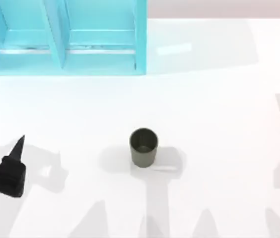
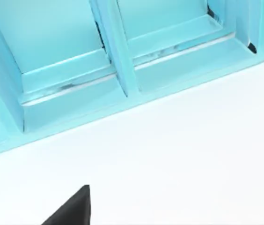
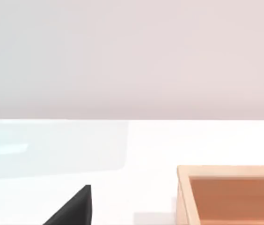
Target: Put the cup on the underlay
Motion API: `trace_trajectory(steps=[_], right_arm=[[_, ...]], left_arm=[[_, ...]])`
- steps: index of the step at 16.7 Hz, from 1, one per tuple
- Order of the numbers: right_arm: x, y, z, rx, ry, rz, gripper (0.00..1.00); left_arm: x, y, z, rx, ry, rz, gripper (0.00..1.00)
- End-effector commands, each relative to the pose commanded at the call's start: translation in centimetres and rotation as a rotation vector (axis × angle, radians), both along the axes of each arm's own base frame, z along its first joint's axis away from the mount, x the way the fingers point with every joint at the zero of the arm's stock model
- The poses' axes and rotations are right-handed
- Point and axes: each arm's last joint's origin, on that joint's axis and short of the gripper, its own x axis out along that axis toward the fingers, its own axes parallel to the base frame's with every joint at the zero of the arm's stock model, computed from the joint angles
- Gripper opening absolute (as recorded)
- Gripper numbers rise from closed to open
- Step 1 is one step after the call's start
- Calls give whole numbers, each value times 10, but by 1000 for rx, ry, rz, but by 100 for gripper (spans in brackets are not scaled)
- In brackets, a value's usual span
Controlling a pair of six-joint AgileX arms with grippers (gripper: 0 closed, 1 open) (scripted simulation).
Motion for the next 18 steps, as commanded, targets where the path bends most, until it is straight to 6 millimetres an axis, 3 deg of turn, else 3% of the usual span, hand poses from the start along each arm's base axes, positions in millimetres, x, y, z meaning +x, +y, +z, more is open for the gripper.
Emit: trace_trajectory(steps=[5,11,15,18], right_arm=[[0,0,0,0,0,0,100],[0,0,0,0,0,0,100],[0,0,0,0,0,0,100],[0,0,0,0,0,0,100]], left_arm=[[47,-52,24,360,422,-338,100],[115,-150,-3,796,902,-749,100],[148,-207,-13,940,1016,-913,100],[167,-235,-1,969,987,-969,100]])
